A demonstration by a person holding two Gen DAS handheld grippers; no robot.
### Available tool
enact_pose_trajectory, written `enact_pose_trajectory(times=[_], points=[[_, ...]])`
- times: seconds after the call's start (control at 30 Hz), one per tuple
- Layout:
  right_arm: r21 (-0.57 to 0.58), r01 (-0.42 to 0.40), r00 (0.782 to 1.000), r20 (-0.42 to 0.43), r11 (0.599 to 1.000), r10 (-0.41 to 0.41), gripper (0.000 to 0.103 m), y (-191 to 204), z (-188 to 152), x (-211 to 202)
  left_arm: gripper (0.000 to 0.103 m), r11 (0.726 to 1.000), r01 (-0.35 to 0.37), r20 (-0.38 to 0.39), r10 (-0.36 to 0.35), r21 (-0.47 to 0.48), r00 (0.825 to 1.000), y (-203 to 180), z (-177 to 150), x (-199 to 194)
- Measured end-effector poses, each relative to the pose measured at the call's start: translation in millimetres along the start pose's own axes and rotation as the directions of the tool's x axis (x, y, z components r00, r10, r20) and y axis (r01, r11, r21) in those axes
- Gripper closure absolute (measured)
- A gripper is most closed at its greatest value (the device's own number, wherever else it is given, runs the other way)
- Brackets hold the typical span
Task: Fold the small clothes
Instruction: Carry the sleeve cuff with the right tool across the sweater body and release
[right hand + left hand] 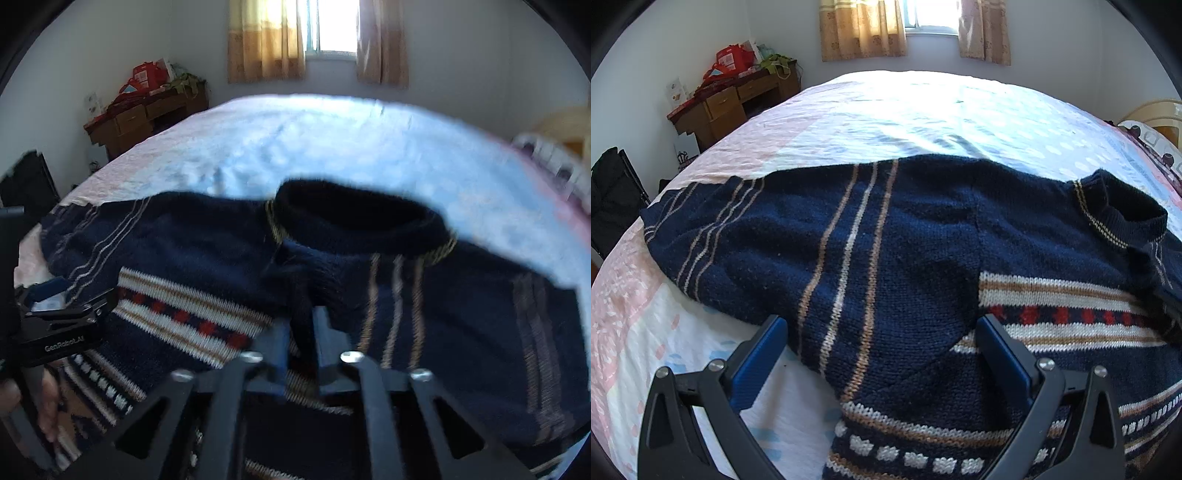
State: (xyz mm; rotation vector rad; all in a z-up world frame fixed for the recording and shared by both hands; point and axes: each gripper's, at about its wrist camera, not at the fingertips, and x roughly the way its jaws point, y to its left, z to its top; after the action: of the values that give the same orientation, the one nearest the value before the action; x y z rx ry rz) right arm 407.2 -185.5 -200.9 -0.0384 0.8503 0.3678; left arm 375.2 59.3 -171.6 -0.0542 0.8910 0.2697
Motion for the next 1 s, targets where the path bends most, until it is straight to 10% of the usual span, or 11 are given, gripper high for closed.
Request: enact_pose_trajectory(times=[0.03, 0.27, 0.43, 0.6, 0.8, 0.9, 1.0], points=[[0.021, -0.013, 1.0, -0.009, 1.0, 0.013, 0.038, -8.7, -3.0, -5.0, 0.0, 1.0, 0.008, -0.002, -0.008, 0.01, 1.0, -0.7, 0.7, -0.7], [0.139, 0.097, 0.981, 0.155, 0.985, -0.119, 0.038, -103.4, -41.5, -101.3, 0.002, 0.991, 0.067, 0.043, -0.072, 0.113, 0.996, -25.6, -0.9, -41.2], [0.272, 0.306, 0.898, 0.236, 0.912, -0.372, 0.038, -164.5, -77.3, -140.3, 0.003, 0.952, 0.24, 0.019, -0.248, 0.191, 0.969, -85.8, 7.8, -70.3], [0.385, 0.322, 0.848, 0.289, 0.865, -0.444, 0.037, -190.5, -98.2, -151.7, 0.012, 0.92, 0.308, -0.026, -0.311, 0.242, 0.95, -146.3, 15.8, -58.5], [0.417, 0.277, 0.852, 0.31, 0.866, -0.422, 0.035, -202.7, -106.1, -162.7, 0.042, 0.928, 0.323, -0.169, -0.294, 0.187, 0.941, -189.0, 21.5, -11.1], [0.446, 0.28, 0.852, 0.293, 0.85, -0.434, 0.034, -208.0, -104.2, -162.4, 0.081, 0.915, 0.378, -0.151, -0.358, 0.14, 0.922, -191.1, 22.7, -14.6], [0.469, 0.282, 0.853, 0.278, 0.837, -0.443, 0.034, -214.9, -106.5, -160.9, 0.09, 0.905, 0.398, -0.163, -0.375, 0.152, 0.913, -190.7, 25.1, -23.9]])
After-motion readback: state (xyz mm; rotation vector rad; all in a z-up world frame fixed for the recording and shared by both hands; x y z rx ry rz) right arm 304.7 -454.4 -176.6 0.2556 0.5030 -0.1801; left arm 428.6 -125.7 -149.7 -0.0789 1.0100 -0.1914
